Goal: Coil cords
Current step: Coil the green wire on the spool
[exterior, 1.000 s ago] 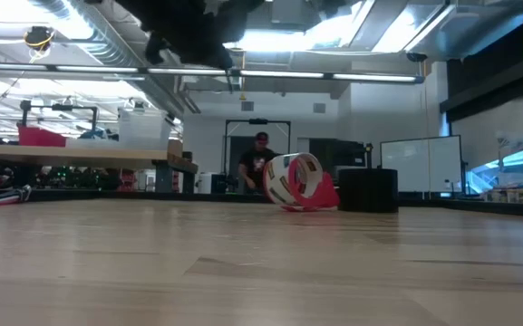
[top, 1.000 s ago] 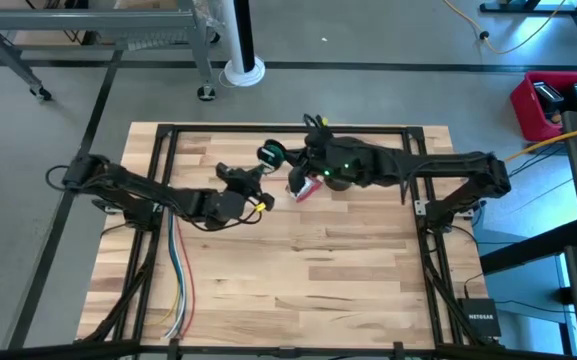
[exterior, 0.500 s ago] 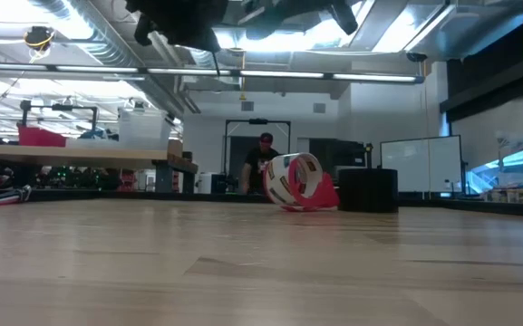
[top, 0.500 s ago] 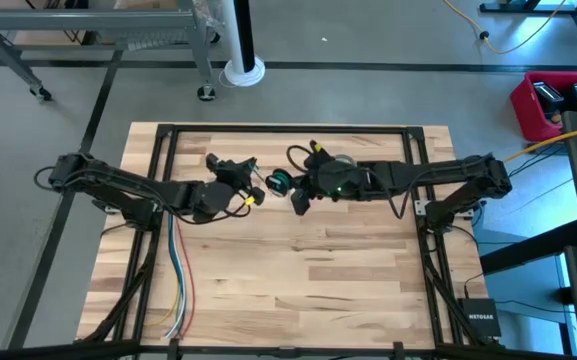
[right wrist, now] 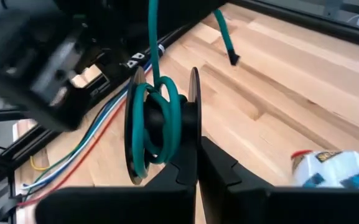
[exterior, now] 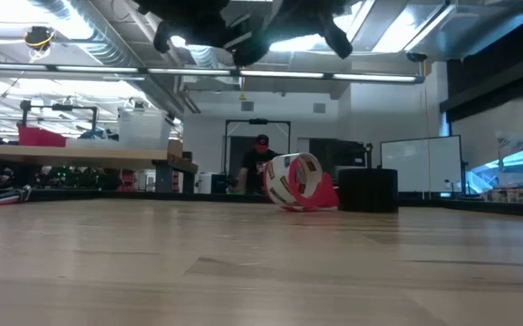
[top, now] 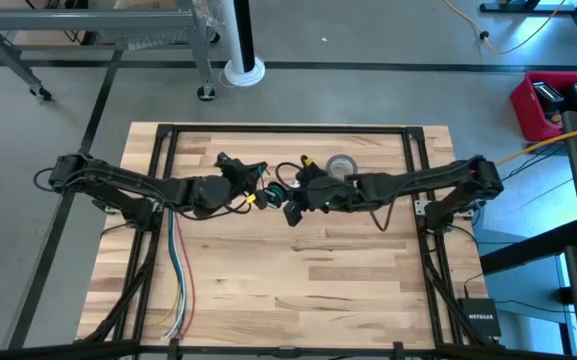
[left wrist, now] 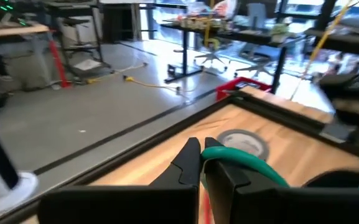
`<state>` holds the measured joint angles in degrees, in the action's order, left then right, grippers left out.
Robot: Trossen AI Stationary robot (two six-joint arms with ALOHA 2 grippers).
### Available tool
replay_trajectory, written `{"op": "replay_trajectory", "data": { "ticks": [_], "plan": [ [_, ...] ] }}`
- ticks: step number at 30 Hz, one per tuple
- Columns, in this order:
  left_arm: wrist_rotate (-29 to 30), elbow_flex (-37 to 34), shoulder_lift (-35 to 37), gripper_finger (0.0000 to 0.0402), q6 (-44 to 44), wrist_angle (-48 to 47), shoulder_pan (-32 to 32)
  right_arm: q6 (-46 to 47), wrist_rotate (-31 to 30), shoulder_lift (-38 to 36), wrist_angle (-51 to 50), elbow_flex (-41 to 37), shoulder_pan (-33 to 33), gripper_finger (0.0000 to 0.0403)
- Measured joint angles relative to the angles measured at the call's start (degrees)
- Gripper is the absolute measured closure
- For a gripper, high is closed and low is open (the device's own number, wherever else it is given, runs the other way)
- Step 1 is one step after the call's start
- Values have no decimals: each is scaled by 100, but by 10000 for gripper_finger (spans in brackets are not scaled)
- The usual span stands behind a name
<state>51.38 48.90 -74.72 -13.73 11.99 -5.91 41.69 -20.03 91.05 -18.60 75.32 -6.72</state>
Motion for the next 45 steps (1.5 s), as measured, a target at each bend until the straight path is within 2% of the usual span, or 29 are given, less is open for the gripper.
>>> {"op": "replay_trajectory", "data": {
  "ticks": [6,14,18,23,29,35,41,45],
  "plan": [
    [-677,-2,0,401,-416,89,-2,-31,14,331,463,-9,76,400],
    [-1114,-2,2,401,-729,92,0,-12,123,628,815,-12,396,400],
    [-1118,-2,1,401,-578,73,0,-12,231,634,720,-12,531,400],
    [-684,-1,28,401,-235,-52,2,-2,266,634,582,-12,525,400],
    [-142,0,400,401,-517,-1173,0,63,270,634,156,-9,527,400],
    [-115,0,916,401,-1002,-1900,-4,23,224,634,269,-1,529,400],
    [-136,0,1095,401,-1097,-1827,-13,12,177,629,311,1,530,400],
    [-446,0,1054,401,-1255,-1464,-11,7,160,629,389,1,535,400]
  ]
}}
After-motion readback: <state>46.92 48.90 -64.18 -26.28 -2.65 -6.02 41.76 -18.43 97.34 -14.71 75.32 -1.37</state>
